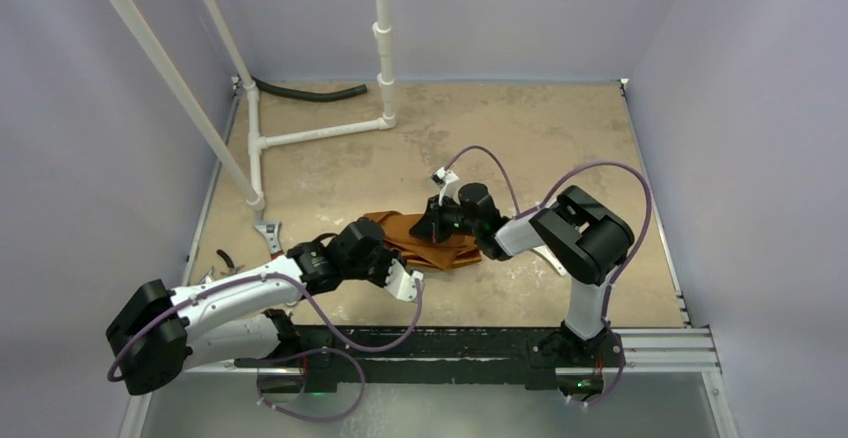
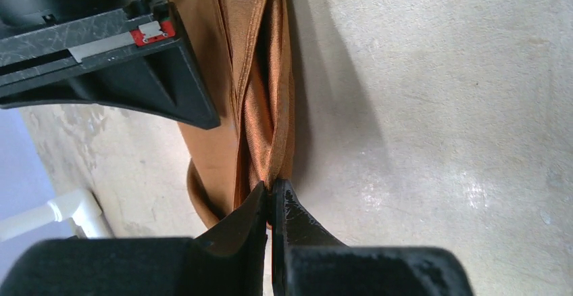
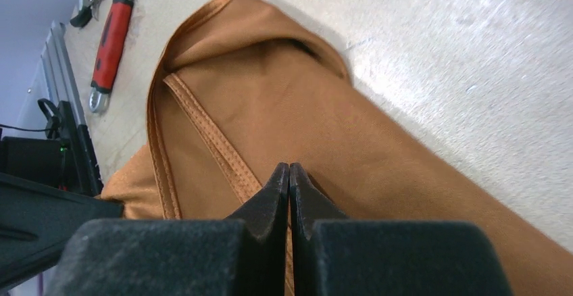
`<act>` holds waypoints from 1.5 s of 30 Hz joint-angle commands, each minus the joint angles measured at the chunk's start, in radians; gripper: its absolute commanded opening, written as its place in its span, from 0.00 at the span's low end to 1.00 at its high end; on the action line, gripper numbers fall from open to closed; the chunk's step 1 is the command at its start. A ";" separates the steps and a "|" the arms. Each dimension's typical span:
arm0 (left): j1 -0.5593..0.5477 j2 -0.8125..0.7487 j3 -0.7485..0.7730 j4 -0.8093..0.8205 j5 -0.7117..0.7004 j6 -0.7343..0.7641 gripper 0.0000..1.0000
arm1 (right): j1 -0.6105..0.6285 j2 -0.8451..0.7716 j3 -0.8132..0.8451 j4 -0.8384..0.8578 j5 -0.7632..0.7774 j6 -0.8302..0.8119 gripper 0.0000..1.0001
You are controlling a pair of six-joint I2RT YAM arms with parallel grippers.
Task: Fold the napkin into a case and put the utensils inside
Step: Grasp the top corner of the smaller rectangle folded napkin from the folded napkin.
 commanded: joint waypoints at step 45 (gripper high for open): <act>0.212 -0.043 0.012 -0.071 0.206 -0.043 0.00 | 0.196 -0.167 -0.340 0.701 0.080 -0.602 0.93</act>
